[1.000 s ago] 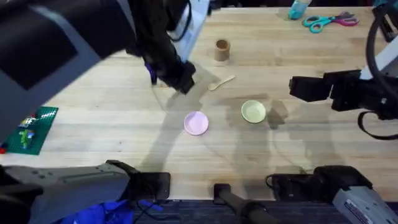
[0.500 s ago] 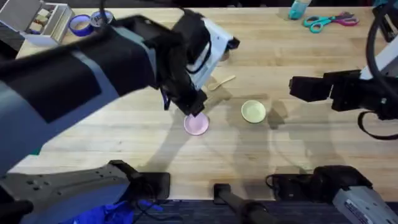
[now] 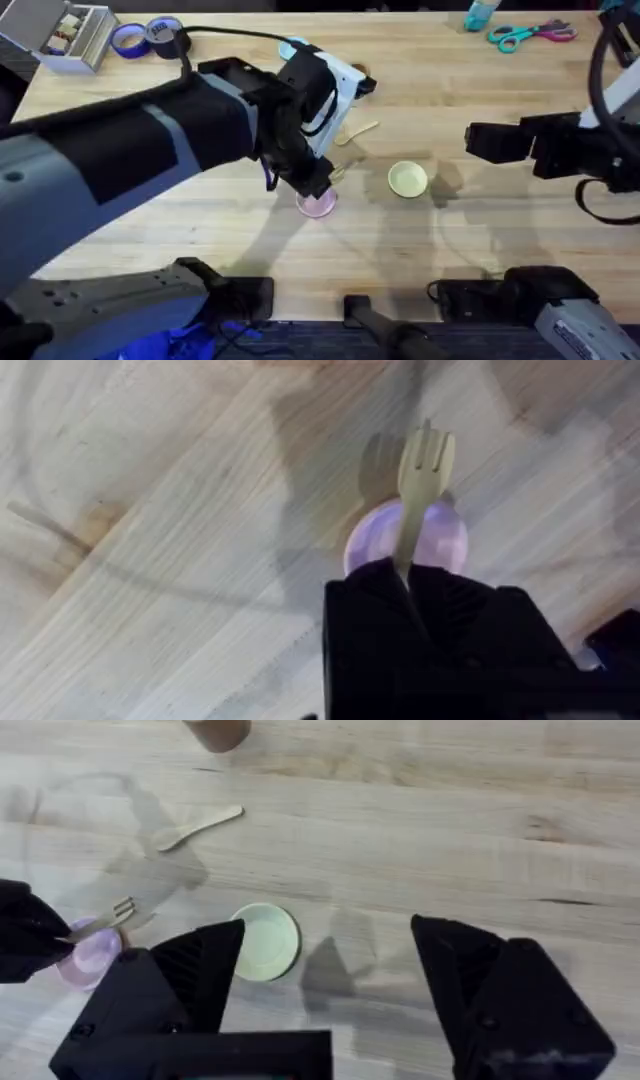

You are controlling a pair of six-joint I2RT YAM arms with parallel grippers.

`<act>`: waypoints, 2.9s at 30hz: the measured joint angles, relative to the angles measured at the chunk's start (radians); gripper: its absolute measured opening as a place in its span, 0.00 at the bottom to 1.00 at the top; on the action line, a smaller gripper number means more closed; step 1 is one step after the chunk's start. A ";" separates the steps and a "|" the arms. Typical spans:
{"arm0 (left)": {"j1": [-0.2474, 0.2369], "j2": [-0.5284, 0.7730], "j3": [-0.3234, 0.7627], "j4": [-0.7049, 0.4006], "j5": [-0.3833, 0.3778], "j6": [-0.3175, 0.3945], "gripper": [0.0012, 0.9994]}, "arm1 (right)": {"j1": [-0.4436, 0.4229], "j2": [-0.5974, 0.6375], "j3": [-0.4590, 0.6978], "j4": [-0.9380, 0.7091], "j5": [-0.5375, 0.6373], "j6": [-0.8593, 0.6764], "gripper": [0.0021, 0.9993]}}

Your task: Pick up a utensil and set it on the pink plate, then put the other utensil in the container.

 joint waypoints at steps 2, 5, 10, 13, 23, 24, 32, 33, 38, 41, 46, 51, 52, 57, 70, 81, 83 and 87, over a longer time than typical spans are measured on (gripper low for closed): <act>0.000 0.000 -0.011 0.000 0.004 -0.003 0.04 | 0.000 0.000 0.000 0.000 0.000 0.000 1.00; 0.000 0.000 -0.031 0.001 0.010 -0.005 0.04 | 0.000 0.000 0.000 0.000 0.000 0.000 1.00; 0.000 0.000 -0.038 0.010 0.015 -0.019 0.04 | 0.000 0.000 0.000 0.000 0.000 0.000 1.00; 0.000 0.000 -0.038 0.010 0.017 -0.023 0.04 | 0.000 0.000 0.000 0.000 0.000 0.000 1.00; 0.000 0.000 -0.039 -0.003 0.017 -0.024 0.04 | 0.000 0.000 0.000 0.000 0.000 0.000 1.00; 0.000 0.000 -0.039 -0.003 0.017 -0.024 0.04 | 0.000 0.000 0.000 0.000 0.000 0.000 1.00; 0.000 0.000 -0.039 -0.003 0.017 -0.024 0.05 | 0.000 0.000 0.000 0.000 0.000 0.000 1.00; 0.000 0.000 -0.039 -0.003 0.017 -0.024 0.05 | 0.000 0.000 0.000 0.000 0.000 0.000 1.00; 0.000 0.000 -0.039 -0.003 0.017 -0.026 0.09 | 0.000 0.000 0.000 0.000 0.000 0.000 1.00; 0.000 0.000 -0.039 -0.003 0.017 -0.027 0.09 | 0.000 0.000 0.000 0.000 0.000 0.000 1.00; 0.000 0.000 -0.039 -0.003 0.017 -0.027 0.13 | 0.000 0.000 0.000 0.000 0.000 0.000 1.00; 0.000 0.000 -0.039 -0.003 0.017 -0.027 0.13 | 0.000 0.000 0.000 0.000 0.000 0.000 1.00; 0.000 0.000 -0.039 -0.003 0.017 -0.027 0.13 | 0.000 0.000 0.000 0.000 0.000 0.000 1.00; 0.000 0.000 -0.039 -0.003 0.017 -0.027 0.14 | 0.000 0.000 0.000 0.000 0.000 0.000 1.00; 0.000 0.000 -0.039 -0.004 0.017 -0.028 0.24 | 0.000 0.000 0.000 0.000 0.000 0.000 1.00; 0.000 0.000 -0.039 -0.003 0.018 -0.023 0.71 | 0.000 0.000 0.000 0.000 0.000 0.000 1.00; 0.000 -0.005 -0.039 -0.004 0.018 -0.022 0.72 | 0.000 0.000 0.000 0.000 0.000 0.000 1.00; 0.000 -0.056 -0.037 -0.005 0.016 -0.017 0.93 | 0.000 0.000 0.000 0.000 0.000 0.000 1.00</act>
